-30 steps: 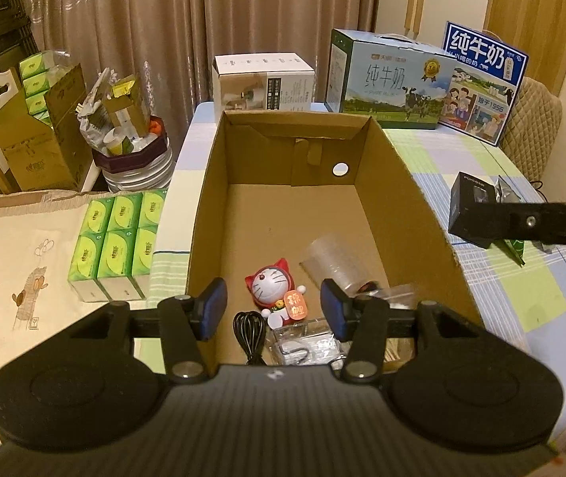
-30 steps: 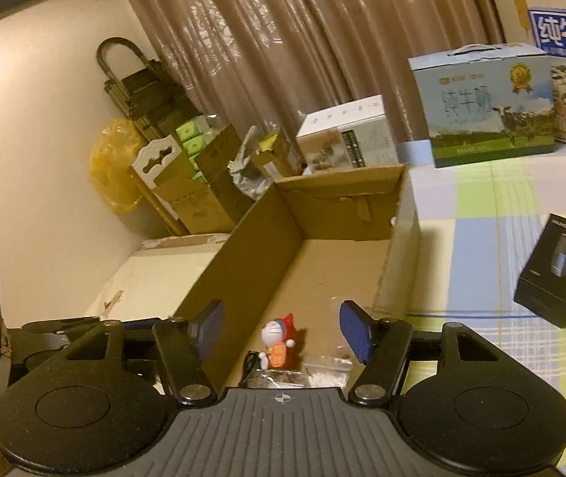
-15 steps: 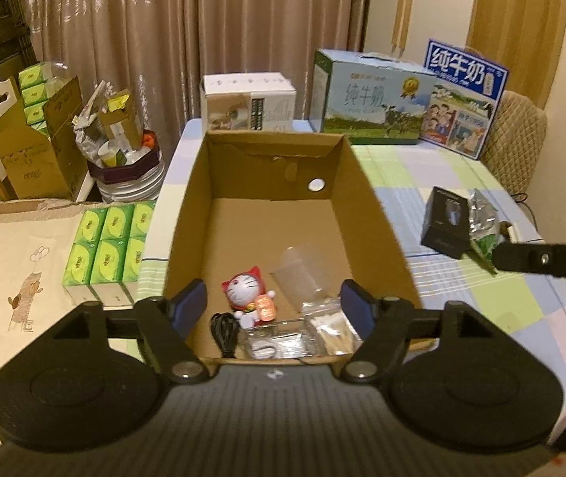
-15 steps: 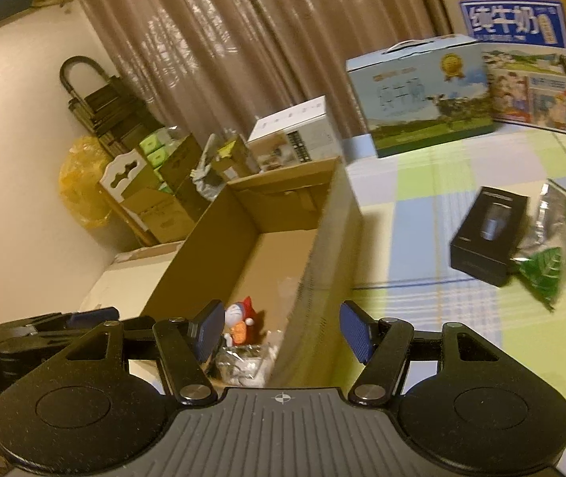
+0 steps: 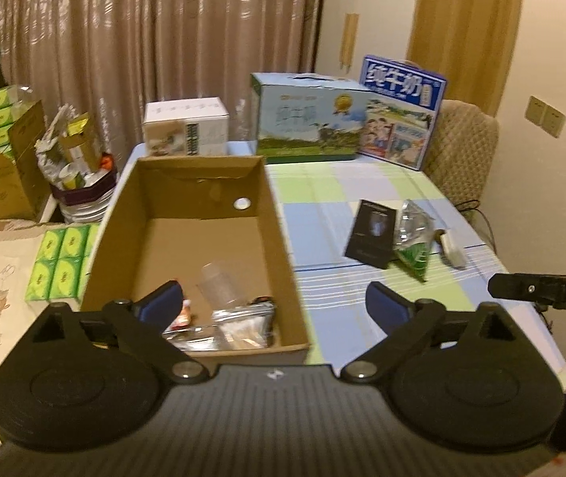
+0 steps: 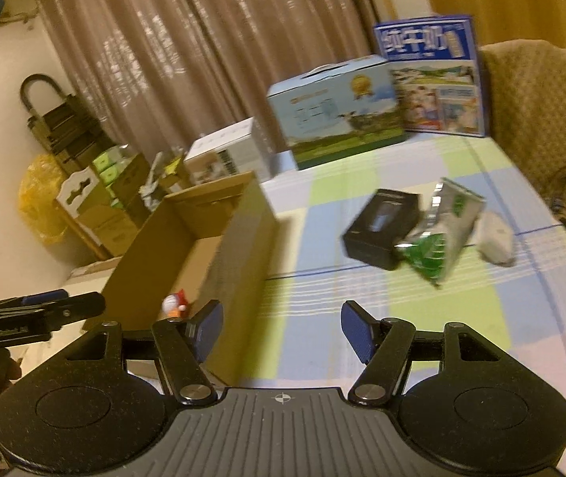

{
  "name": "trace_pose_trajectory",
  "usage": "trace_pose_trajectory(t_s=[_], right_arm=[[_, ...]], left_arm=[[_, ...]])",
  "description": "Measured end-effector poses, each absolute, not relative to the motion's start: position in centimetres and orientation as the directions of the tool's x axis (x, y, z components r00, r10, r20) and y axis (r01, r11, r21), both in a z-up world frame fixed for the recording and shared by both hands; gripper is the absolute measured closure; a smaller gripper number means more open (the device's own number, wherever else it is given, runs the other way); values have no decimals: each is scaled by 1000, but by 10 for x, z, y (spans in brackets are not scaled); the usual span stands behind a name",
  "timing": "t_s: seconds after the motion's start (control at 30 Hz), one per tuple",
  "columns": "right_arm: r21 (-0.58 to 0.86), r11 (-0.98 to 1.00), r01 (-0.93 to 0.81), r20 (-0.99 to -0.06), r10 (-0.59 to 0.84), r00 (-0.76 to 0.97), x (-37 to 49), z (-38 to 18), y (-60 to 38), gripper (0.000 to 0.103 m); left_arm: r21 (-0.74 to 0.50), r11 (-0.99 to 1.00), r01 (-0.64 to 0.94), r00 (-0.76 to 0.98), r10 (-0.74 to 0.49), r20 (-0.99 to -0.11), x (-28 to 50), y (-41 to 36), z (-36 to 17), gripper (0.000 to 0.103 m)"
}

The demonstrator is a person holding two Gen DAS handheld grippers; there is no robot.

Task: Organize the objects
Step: 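Move both grippers back over the remaining items on the table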

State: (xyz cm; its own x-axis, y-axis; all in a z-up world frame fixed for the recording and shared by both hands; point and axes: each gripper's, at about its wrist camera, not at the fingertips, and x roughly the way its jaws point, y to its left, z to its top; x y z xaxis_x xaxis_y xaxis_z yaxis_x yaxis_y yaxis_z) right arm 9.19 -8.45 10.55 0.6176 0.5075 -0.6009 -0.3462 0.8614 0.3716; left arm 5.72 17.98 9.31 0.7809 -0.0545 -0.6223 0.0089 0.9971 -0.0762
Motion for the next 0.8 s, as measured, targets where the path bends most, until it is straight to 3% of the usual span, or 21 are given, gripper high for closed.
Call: trace_pose_trajectory(t_s=[0.1, 0.8], right_arm=[[369, 875, -314, -604, 483, 634, 87, 108, -106, 40], [368, 908, -199, -614, 398, 682, 77, 109, -176, 38]], left_arm=[[-90, 995, 33, 784, -82, -615, 56, 162, 96, 1], [-91, 987, 131, 760, -159, -630, 67, 86, 86, 1]])
